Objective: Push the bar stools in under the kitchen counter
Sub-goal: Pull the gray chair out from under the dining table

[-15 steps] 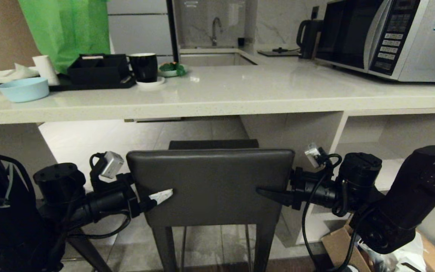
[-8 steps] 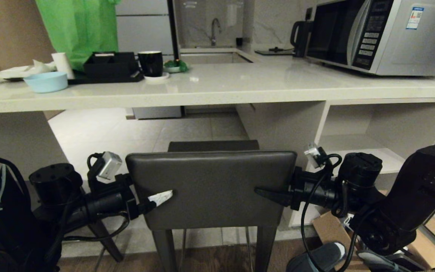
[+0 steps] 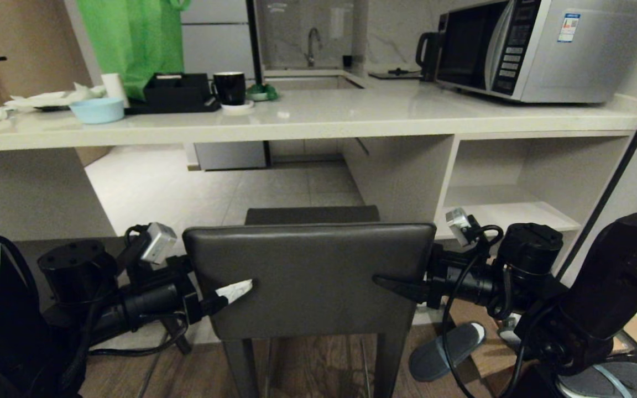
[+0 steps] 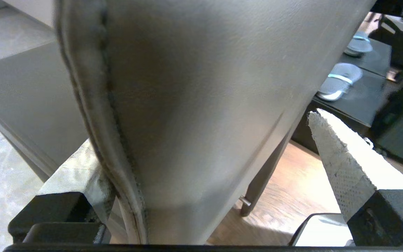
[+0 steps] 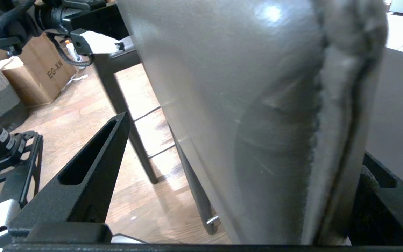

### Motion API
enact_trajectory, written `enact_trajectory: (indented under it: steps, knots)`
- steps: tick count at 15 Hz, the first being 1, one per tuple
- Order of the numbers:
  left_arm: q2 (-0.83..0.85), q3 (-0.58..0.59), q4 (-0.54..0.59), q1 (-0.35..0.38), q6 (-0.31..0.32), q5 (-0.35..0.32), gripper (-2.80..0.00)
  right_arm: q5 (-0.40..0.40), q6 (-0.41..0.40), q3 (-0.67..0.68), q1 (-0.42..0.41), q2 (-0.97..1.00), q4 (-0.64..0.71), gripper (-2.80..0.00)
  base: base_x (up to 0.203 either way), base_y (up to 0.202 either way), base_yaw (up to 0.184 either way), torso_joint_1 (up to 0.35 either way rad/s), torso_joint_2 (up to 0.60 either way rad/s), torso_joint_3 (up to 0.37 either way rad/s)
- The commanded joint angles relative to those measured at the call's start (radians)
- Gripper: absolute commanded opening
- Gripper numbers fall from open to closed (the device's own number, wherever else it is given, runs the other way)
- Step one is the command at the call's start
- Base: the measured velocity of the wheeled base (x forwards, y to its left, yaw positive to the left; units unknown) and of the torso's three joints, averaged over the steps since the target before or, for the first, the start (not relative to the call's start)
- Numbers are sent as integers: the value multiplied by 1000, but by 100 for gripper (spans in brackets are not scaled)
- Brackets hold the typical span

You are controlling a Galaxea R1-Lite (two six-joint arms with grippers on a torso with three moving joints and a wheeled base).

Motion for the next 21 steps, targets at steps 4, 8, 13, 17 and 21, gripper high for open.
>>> enact_trajectory:
  steps: [4, 8, 13, 17, 21]
  knots:
    - [-3, -1, -9, 0, 0, -4, 0, 4, 1, 0, 0, -4, -7, 0, -194, 0, -2, 3, -1, 3]
    - [-2, 9, -9, 18, -1, -5, 0, 5, -2, 23, -14, -4, -7, 0, -156, 0, -2, 1, -1, 0]
    - [-3, 65, -9, 200, 0, -101, 0, 26, -2, 74, -174, -38, -7, 0, 0, 0, 0, 0, 0, 0]
    - [-72, 157, -9, 384, 5, -148, 0, 35, 16, 176, -296, -101, -7, 0, 0, 0, 0, 0, 0, 0]
    - [-149, 232, -9, 434, 15, 27, 0, -208, 29, 263, -304, -180, -7, 0, 0, 0, 0, 0, 0, 0]
